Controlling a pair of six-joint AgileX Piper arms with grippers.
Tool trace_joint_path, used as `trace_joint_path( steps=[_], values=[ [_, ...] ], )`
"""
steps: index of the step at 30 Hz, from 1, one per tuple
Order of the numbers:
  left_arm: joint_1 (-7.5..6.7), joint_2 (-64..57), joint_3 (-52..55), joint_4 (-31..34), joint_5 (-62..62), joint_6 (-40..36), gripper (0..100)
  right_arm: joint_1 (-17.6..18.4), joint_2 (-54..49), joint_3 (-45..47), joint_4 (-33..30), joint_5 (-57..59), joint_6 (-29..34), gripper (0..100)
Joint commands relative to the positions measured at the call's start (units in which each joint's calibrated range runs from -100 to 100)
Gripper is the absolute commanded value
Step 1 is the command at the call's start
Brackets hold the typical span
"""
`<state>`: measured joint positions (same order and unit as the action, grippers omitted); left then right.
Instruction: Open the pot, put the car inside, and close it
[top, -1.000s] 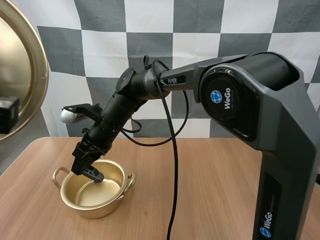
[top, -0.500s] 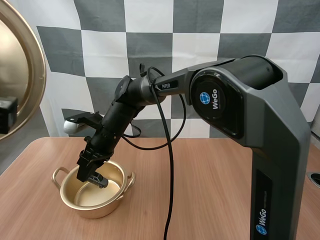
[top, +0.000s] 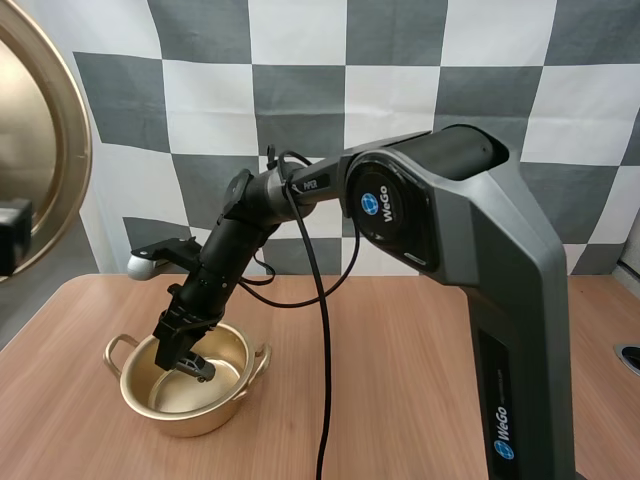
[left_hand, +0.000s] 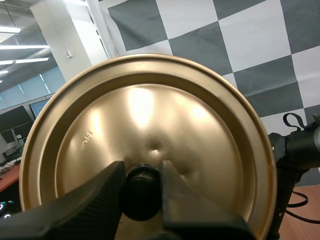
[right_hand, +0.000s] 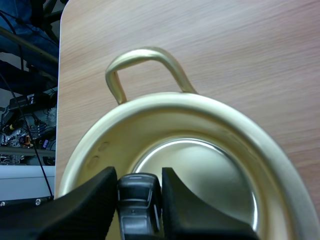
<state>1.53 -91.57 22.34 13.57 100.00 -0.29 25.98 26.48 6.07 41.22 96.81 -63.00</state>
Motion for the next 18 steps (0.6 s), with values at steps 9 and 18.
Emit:
trace_joint_path(
  steps=[9,18],
  values=[
    [0.04,0.0,0.0,0.0,0.0,0.0,0,0.0,3.4,-3.0,-1.2,0.1,0.0,0],
    [0.04,0.0,0.0,0.0,0.0,0.0,0,0.0,3.6,-3.0,-1.0,-5.5,6.3,0]
  ],
)
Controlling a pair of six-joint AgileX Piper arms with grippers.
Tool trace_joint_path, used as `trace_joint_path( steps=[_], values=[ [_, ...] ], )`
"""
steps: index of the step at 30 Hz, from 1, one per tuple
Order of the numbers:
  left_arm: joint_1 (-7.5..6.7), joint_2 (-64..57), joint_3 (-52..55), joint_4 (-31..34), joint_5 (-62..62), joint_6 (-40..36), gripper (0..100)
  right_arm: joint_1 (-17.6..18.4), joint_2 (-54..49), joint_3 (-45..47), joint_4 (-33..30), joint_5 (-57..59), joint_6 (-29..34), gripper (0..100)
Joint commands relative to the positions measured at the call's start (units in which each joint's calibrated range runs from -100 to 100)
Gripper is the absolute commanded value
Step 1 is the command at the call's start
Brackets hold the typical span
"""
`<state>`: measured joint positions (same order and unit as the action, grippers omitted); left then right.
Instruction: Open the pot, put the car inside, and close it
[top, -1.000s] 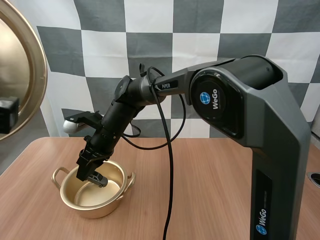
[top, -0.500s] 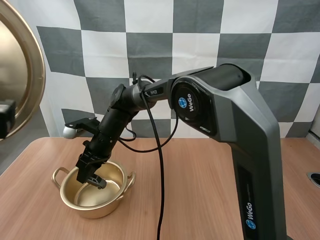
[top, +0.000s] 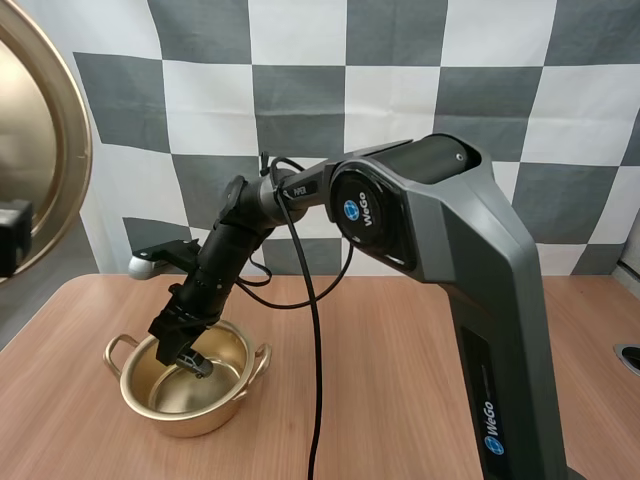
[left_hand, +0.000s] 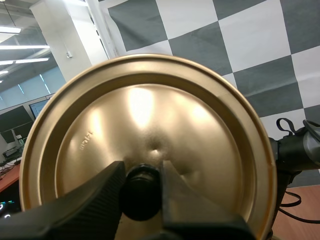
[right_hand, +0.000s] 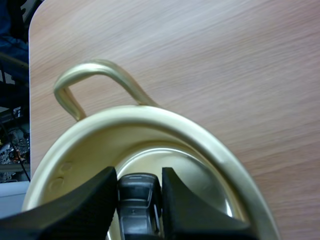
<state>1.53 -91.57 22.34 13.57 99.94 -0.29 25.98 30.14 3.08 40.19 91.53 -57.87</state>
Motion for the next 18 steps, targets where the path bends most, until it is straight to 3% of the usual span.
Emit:
trace_joint_path(
  steps=[1,4,6,10,12,14,18],
  values=[
    [0.04,0.0,0.0,0.0,0.1,0.0,0,0.0,-0.1,0.0,-0.1,-0.2,1.5,0],
    [0.04,0.0,0.0,0.0,0.1,0.0,0,0.0,-0.1,0.0,-0.3,-0.2,1.6,2],
    [0.04,0.0,0.0,0.0,0.1,0.0,0,0.0,-0.1,0.0,-0.8,-0.2,1.6,18],
    [0.04,0.0,0.0,0.0,0.1,0.0,0,0.0,-0.1,0.0,-1.6,0.4,1.9,61],
    [0.04,0.0,0.0,0.0,0.1,0.0,0,0.0,-0.1,0.0,-1.7,0.7,1.9,75],
    [0.04,0.0,0.0,0.0,0.1,0.0,0,0.0,-0.1,0.0,-1.9,0.7,1.9,80],
    [0.04,0.0,0.0,0.0,0.1,0.0,0,0.0,-0.1,0.0,-2.2,0.9,1.9,80]
  ],
)
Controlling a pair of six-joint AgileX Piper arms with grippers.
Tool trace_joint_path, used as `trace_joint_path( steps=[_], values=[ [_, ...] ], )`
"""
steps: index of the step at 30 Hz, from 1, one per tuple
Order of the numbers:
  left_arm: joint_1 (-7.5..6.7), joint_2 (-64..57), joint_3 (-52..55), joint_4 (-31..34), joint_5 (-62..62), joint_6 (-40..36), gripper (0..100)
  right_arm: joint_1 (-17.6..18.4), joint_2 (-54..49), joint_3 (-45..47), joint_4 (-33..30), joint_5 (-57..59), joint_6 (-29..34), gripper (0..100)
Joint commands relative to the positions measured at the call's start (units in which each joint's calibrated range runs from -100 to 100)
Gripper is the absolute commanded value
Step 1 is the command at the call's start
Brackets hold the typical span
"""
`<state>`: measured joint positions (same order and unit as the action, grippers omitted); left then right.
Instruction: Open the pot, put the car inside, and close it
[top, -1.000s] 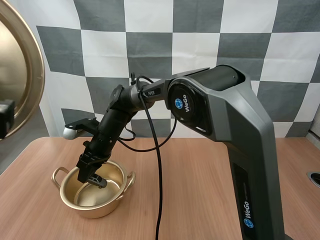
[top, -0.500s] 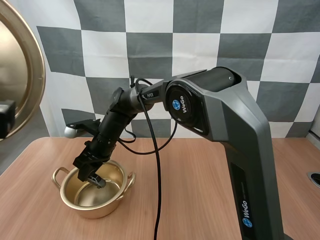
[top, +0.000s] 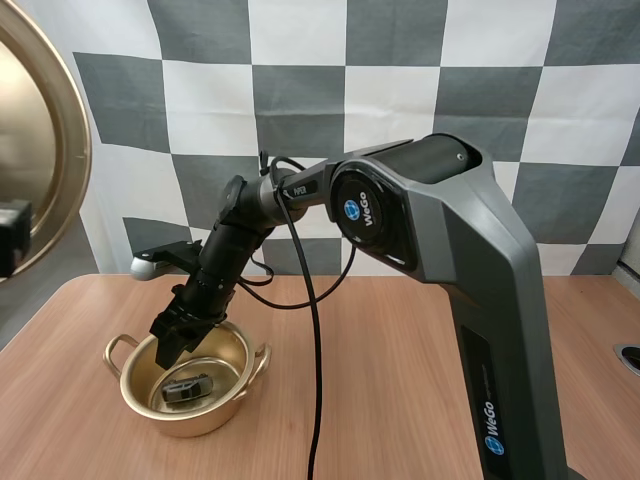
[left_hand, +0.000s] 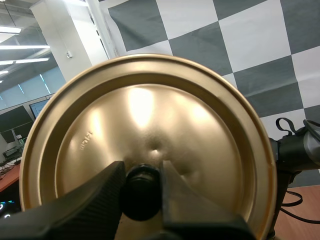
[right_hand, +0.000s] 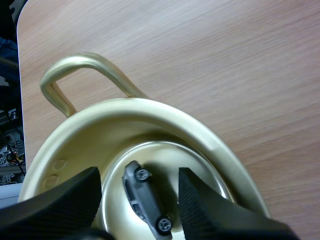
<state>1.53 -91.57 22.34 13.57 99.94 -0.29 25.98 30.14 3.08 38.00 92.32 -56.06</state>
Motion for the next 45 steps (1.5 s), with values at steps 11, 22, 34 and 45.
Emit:
trace_joint_path(
  steps=[11,22,34,45],
  values=[
    [0.04,0.0,0.0,0.0,0.1,0.0,0,0.0,-0.6,-0.4,-0.3,1.2,-0.6,79],
    [0.04,0.0,0.0,0.0,0.1,0.0,0,0.0,-5.2,-7.4,-3.8,-0.7,5.4,76],
    [0.04,0.0,0.0,-1.2,0.1,0.0,0,0.0,-5.8,-9.2,-29.8,-2.7,15.8,100],
    [0.04,0.0,0.0,-1.8,0.1,0.0,0,-4.1,-15.1,-9.3,-61.1,-11.3,34.3,100]
  ],
)
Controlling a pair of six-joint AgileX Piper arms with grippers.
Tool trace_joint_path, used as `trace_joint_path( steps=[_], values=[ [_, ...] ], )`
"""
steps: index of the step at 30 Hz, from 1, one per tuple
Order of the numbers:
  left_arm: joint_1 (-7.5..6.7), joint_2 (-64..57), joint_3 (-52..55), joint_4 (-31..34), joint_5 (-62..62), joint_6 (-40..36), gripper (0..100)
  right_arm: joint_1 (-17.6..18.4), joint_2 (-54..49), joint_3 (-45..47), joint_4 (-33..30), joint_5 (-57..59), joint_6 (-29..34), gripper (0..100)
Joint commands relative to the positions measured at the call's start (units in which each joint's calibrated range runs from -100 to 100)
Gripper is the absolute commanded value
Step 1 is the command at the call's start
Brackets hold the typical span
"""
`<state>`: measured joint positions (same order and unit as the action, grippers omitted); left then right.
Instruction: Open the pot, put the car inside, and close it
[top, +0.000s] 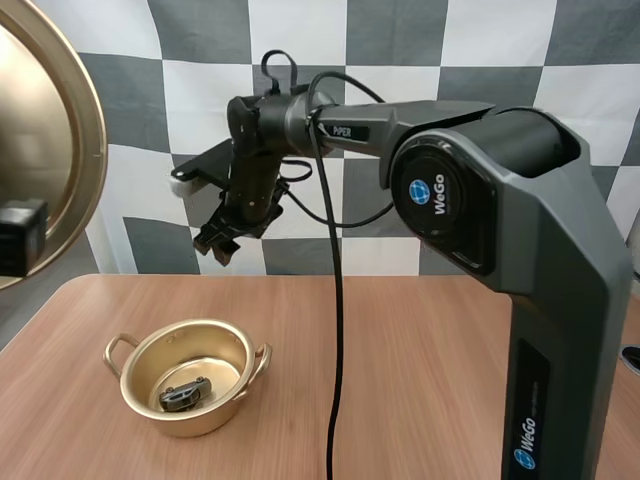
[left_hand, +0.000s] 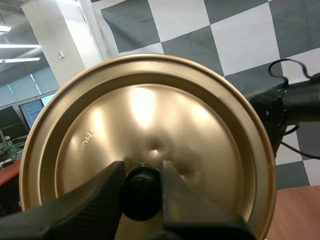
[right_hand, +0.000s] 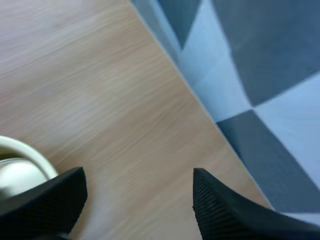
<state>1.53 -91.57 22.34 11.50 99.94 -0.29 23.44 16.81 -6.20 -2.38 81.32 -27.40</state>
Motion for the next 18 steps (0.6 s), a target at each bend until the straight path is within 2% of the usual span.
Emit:
trace_joint_path(
  steps=[1,6,11,13,18],
  values=[
    [0.04,0.0,0.0,0.8,0.1,0.0,0,-2.7,-3.0,0.0,-20.6,-0.5,6.1,100],
    [-0.12,1.2,0.6,4.4,0.1,0.0,0,-8.6,-8.7,0.0,-17.1,0.5,6.5,100],
    [-0.72,3.5,6.0,3.2,0.1,-1.6,0,-14.9,-15.1,0.0,-11.3,5.4,5.9,100],
    [-0.69,4.7,9.2,2.1,0.1,-1.7,0,-16.6,-17.8,0.0,-9.2,9.3,5.3,100],
    [-0.69,9.4,16.2,0.3,-11.4,-1.7,0,-18.8,-25.7,0.0,-4.3,18.7,2.5,100]
  ],
)
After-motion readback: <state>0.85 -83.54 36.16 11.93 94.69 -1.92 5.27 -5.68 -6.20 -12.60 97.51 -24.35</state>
